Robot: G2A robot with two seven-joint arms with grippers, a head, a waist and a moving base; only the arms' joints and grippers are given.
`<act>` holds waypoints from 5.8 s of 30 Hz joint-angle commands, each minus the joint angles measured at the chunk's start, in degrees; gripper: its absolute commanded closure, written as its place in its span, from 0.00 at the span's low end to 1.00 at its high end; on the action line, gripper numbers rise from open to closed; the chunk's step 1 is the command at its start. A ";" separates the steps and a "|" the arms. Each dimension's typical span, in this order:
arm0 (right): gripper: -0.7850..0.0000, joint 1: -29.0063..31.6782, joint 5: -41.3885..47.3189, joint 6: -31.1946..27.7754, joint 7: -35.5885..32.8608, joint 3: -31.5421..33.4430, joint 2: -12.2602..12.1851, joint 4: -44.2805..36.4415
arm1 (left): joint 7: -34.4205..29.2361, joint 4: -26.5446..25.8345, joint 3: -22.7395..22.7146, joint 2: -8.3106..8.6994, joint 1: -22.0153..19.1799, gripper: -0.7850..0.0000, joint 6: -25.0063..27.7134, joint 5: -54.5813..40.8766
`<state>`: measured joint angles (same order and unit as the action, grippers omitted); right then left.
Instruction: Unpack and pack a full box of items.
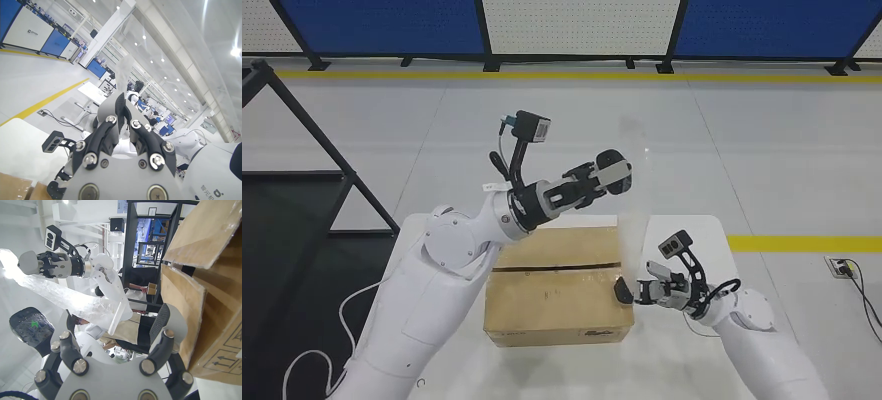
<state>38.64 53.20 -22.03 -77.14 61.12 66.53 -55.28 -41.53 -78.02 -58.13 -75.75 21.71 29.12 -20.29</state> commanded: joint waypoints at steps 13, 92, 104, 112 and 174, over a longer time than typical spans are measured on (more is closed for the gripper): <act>0.68 -3.83 -1.98 -1.20 -0.99 -1.21 1.61 5.43 | 0.02 1.49 -0.23 -0.54 -0.60 1.00 0.69 0.31; 0.45 10.51 -30.43 4.27 23.91 12.69 -3.92 -22.12 | -14.87 26.40 3.31 -4.64 -10.08 1.00 8.14 -8.84; 0.45 11.25 -30.38 4.11 24.83 12.99 -3.98 -22.47 | -17.25 30.78 4.94 -6.07 -11.97 1.00 9.33 -10.54; 0.44 11.26 -30.44 4.43 24.97 12.93 -3.98 -22.54 | -18.78 33.15 4.78 -6.58 -12.73 1.00 10.16 -11.77; 0.29 6.47 -41.93 16.20 27.94 6.10 -2.98 -27.39 | -22.59 31.54 -1.03 -4.85 -8.00 1.00 11.04 -10.71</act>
<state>45.04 11.17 -5.89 -49.37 67.11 63.55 -82.58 -64.14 -46.31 -59.04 -80.66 13.52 40.14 -31.01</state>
